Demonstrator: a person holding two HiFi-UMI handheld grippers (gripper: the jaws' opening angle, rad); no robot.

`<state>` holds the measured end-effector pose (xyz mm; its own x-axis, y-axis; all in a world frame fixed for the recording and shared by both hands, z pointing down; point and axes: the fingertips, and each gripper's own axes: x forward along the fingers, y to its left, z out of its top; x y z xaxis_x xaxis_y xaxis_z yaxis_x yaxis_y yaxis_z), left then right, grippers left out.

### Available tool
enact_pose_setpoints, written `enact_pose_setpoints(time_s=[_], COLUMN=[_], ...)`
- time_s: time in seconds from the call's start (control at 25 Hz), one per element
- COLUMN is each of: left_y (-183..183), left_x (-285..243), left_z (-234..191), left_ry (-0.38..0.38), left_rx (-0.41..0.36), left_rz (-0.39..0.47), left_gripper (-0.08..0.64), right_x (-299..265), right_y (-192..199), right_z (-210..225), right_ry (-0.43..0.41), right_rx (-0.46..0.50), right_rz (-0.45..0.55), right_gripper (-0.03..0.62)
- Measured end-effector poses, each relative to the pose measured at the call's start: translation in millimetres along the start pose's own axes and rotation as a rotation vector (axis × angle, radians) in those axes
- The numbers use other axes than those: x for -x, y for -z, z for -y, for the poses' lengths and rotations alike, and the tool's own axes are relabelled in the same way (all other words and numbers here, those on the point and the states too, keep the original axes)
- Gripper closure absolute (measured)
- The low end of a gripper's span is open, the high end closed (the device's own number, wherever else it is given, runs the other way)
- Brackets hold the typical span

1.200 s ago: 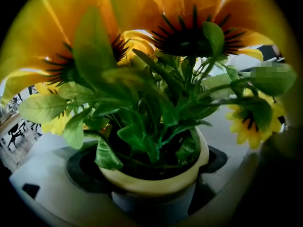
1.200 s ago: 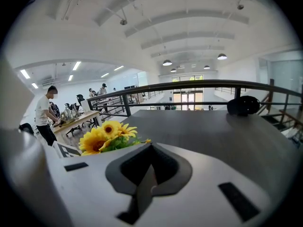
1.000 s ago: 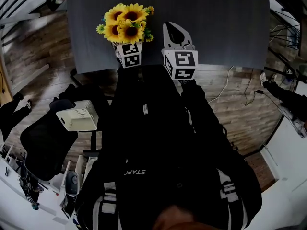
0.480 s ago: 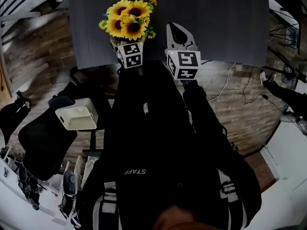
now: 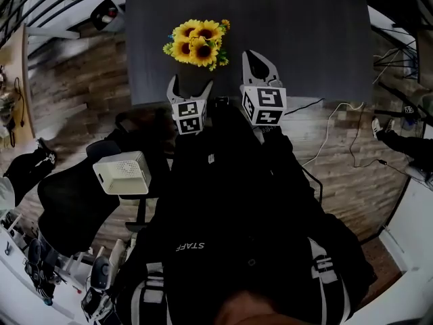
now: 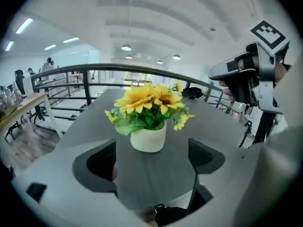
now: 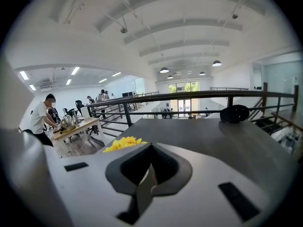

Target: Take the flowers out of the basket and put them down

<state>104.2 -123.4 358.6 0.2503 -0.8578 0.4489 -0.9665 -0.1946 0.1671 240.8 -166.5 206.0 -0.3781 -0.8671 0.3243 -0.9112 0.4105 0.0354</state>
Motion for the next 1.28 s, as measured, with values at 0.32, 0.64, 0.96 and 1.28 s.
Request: enact_pose_setpoints(time_s=[0.32, 0.64, 0.96, 1.28], left_y=[-98, -192, -268, -309], left_x=[73, 119, 157, 183], left_z=[7, 18, 22, 24], left_ry=[0.063, 0.061, 0.041, 0.009], left_rx=[0.021, -0.048, -0.04, -0.054], left_rz=[0.184, 0.371, 0.465, 0.508], left_gripper=[0.257, 0.409, 0.557, 0.558], right_x=[45, 69, 83, 105], right_y=[-72, -127, -172, -214], right_z=[-20, -34, -48, -62], right_ry=[0.013, 0.006, -0.03, -0.064], right_rx=[0.021, 0.04, 0.055, 0.074], right_rz=[0.112, 0.196, 0.259, 0.346], right_gripper=[0.58, 0.58, 0.58, 0.58])
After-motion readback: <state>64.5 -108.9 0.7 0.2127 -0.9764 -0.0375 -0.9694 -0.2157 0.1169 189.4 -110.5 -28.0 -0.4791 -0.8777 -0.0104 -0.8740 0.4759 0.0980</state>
